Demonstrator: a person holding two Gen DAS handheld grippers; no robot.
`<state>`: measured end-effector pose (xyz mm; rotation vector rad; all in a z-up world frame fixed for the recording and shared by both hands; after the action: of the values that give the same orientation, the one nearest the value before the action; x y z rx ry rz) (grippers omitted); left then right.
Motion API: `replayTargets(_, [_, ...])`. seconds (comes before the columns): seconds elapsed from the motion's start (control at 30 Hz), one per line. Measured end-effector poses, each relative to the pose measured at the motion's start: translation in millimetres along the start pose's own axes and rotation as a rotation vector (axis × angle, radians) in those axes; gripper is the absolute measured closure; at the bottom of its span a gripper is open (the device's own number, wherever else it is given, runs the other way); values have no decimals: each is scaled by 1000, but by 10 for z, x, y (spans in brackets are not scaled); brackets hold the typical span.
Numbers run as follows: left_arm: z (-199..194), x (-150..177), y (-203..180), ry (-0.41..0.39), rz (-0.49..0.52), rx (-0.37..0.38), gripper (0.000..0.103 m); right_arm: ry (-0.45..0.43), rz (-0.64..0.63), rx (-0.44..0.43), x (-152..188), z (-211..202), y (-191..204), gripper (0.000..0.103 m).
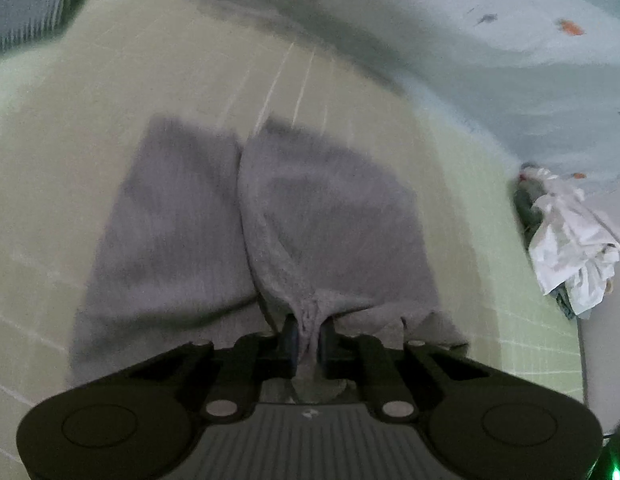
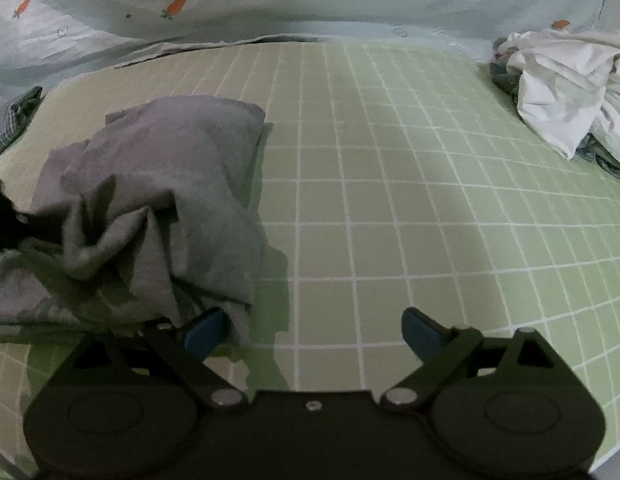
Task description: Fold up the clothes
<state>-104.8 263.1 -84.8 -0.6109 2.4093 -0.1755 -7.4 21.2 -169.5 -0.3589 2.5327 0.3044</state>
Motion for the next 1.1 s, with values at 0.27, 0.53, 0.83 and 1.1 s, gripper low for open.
replayTargets(0.27, [-579,243,224,-127,64,-258,93,12,-48,-47,10,5,147,8])
replayTargets(0.53, [-506,551,757,7,-62,-265,63,1,-18,-21,-34,-43,200,8])
replayTargets(0.83, [-413,587,886,8,-138,-175,60,-106,139,-187,-470,-194,493,8])
replayTargets(1.1, [-228,656,759,80,-44,-123,60,6,-52,-165,-145,-8,1004,8])
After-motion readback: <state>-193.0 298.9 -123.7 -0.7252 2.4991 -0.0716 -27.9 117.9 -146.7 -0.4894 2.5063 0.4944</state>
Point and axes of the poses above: each gripper's, at about its wrist camera, not at the fingertips, and z roughly the way its jaws point, y to its left, x to its underside, the point moved 1 cm from there along z, roughly the way its jaws point, and after that the axes turned 14 degrees about z, right-handed, at the moved point
